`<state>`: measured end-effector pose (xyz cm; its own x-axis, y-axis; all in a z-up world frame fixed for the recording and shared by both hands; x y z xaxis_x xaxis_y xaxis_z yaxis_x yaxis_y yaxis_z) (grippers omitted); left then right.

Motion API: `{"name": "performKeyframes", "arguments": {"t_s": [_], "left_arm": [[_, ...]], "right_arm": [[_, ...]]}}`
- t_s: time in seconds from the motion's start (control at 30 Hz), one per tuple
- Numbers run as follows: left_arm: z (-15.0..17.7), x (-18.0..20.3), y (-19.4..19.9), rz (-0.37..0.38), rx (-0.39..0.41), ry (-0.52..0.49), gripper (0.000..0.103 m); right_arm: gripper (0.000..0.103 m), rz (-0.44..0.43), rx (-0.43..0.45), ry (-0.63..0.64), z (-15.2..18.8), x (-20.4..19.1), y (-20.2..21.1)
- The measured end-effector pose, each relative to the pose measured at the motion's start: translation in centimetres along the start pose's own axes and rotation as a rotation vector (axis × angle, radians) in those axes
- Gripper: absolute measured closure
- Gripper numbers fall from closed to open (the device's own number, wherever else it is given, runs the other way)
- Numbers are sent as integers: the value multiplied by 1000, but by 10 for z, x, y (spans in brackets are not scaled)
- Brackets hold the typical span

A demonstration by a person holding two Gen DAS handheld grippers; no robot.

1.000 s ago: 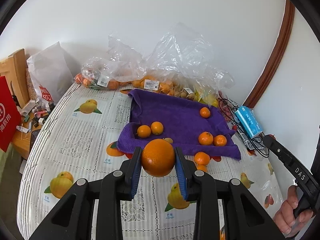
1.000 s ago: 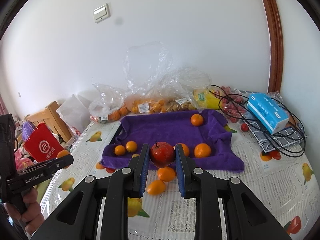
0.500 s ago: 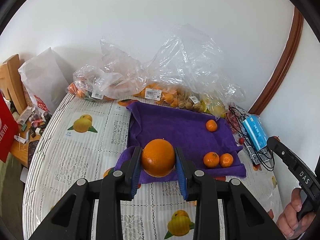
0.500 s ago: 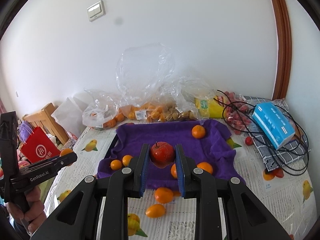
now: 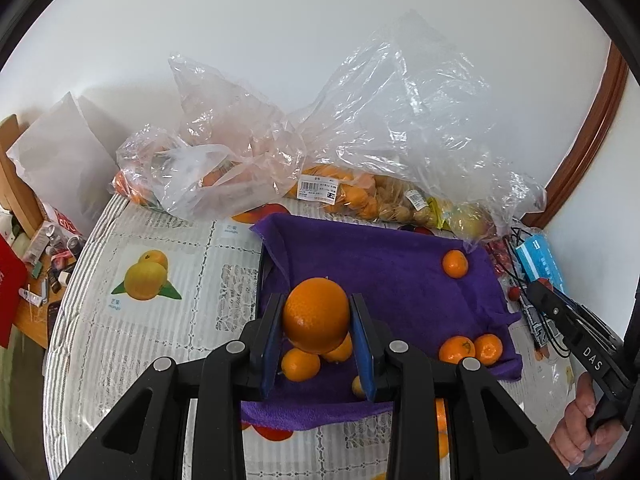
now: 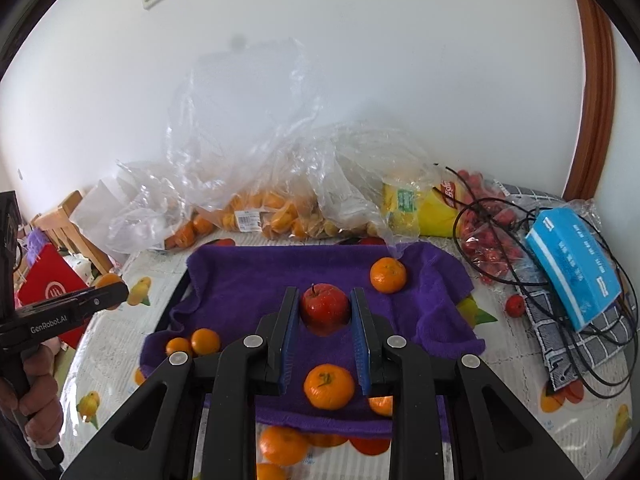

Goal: Organize fruits
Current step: 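Lower both fruits onto the purple towel and open both grippers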

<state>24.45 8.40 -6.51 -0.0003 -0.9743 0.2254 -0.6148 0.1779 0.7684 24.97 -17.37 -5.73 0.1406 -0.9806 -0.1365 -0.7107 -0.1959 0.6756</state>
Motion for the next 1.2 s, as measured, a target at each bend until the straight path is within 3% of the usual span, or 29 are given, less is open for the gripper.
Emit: {"name": "performKeyframes", "arguments": {"t_s": [0.4, 0.67, 1.2], "left_arm": [[-6, -14, -75, -6, -93, -17, 73], [-5, -10, -114, -2, -145, -42, 73], [-2, -10, -137, -8, -175, -57, 73]], "right_arm": [[78, 15, -80, 25, 10, 9, -74], [78, 37, -125, 42, 17, 14, -98], [78, 57, -207, 31, 26, 14, -125]]}}
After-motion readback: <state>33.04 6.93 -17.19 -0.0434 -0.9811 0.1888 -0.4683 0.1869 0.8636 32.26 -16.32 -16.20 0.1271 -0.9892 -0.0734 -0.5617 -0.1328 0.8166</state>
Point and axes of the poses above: each gripper's, at about its wrist camera, not at the fingertips, and y roughly against the way its jaws point, x to its right, z to its underside, the point moved 2 cm from there along -y, roughly the way its jaws point, and after that the axes turned 2 degrees about z, right-handed, at the moved point
